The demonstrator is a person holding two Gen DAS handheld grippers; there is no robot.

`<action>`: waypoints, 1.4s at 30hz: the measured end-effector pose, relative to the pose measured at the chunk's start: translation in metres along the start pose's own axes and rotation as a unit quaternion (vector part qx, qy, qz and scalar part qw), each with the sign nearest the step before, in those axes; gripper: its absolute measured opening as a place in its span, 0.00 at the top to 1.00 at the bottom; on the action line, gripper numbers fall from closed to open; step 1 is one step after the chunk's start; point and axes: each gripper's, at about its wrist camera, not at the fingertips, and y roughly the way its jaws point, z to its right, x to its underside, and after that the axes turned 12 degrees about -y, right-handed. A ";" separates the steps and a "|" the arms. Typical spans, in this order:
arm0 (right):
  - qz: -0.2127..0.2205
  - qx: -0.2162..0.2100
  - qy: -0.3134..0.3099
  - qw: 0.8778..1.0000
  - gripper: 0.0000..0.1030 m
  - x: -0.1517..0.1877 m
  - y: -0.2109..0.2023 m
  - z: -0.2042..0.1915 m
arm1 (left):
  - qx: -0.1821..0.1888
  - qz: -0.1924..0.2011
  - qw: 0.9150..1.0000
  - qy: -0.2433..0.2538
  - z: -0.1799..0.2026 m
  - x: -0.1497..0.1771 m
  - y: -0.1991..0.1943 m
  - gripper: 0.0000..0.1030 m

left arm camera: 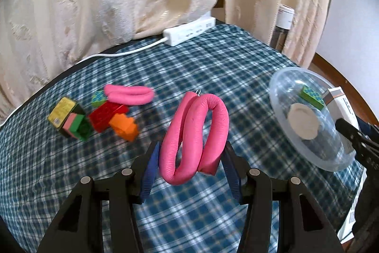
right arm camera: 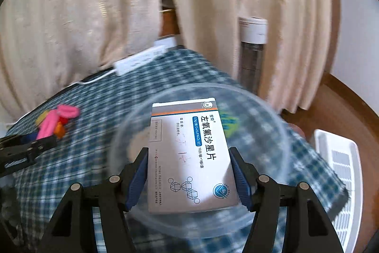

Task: Organize objects
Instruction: 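Lower the medicine box into the clear bowl and open the right gripper, then carry the pink foam loop over the bowl with the left gripper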

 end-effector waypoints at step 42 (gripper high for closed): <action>0.015 -0.063 0.092 0.994 0.29 0.016 0.010 0.046 | 0.020 -0.072 0.996 0.038 0.062 0.012 0.045 0.47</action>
